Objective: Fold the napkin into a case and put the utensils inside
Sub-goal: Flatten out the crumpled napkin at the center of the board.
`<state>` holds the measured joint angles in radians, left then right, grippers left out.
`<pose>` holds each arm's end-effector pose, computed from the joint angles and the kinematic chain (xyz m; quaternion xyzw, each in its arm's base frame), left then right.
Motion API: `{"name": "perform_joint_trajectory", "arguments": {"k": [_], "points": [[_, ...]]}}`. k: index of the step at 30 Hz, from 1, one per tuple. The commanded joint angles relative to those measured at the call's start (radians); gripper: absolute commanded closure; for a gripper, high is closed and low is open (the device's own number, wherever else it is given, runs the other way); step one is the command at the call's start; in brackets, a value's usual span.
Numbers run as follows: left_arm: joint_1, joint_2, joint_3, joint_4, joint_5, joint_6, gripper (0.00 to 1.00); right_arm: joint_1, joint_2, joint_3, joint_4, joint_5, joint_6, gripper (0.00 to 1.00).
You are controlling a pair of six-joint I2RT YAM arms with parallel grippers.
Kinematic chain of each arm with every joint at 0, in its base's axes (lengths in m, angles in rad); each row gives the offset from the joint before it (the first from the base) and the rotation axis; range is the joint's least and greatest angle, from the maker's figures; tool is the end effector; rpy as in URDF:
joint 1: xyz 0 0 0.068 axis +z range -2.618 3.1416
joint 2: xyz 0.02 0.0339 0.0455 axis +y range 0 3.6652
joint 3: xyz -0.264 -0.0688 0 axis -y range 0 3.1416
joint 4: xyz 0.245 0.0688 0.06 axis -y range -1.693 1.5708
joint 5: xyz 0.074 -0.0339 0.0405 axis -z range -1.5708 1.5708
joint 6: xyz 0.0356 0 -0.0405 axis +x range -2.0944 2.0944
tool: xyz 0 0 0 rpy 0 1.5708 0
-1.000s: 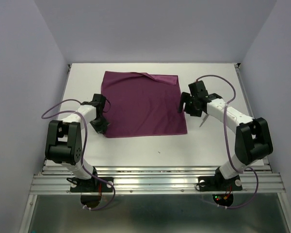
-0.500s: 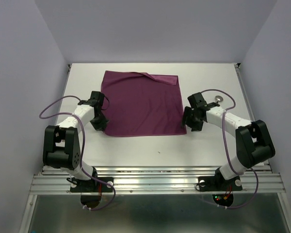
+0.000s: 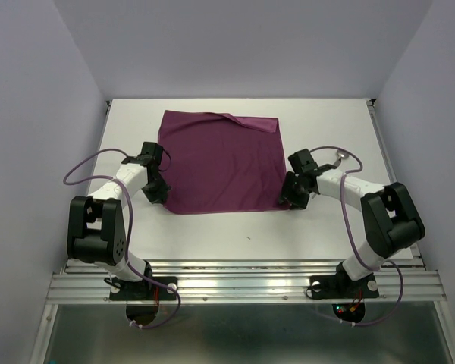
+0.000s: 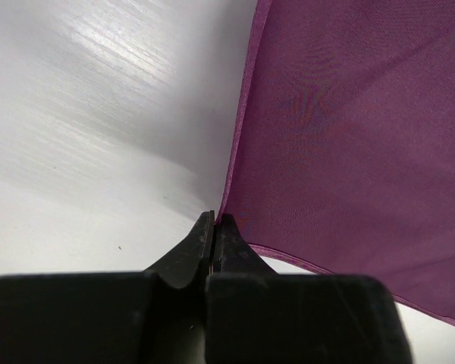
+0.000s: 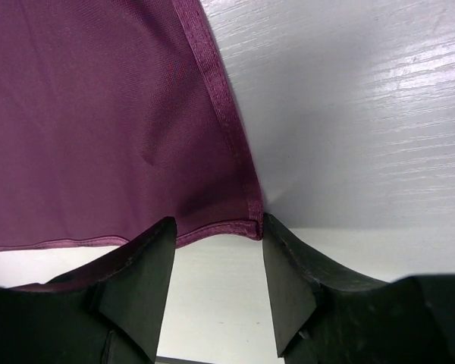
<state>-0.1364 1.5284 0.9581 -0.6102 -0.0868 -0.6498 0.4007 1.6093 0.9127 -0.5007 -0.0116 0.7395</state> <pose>0.2868 -0.0363 0.1943 -0.2570 0.9458 -0.0349 0.1953 0.2729 0.1161 0.1641 0.1646 0.9687 0.1050 0.1532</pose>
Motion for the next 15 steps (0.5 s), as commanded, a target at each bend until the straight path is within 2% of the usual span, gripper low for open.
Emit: {"name": "perform_joint_trajectory", "arguments": {"k": [1,3,7,11,15], "points": [[-0.002,-0.045,0.014,0.001,-0.001,0.019,1.00,0.009,0.001,-0.040,0.051,0.007,0.052,0.46],[-0.002,-0.053,0.010,0.003,-0.001,0.021,1.00,0.009,-0.002,-0.043,0.054,0.053,0.058,0.50],[-0.002,-0.062,0.002,0.006,-0.002,0.024,1.00,0.009,0.001,-0.043,0.050,0.104,0.069,0.50],[-0.002,-0.068,-0.002,0.006,-0.005,0.024,1.00,0.009,-0.009,-0.058,0.042,0.140,0.095,0.42],[-0.002,-0.074,-0.005,0.010,-0.004,0.022,1.00,0.009,-0.019,-0.080,0.048,0.159,0.103,0.41]]}}
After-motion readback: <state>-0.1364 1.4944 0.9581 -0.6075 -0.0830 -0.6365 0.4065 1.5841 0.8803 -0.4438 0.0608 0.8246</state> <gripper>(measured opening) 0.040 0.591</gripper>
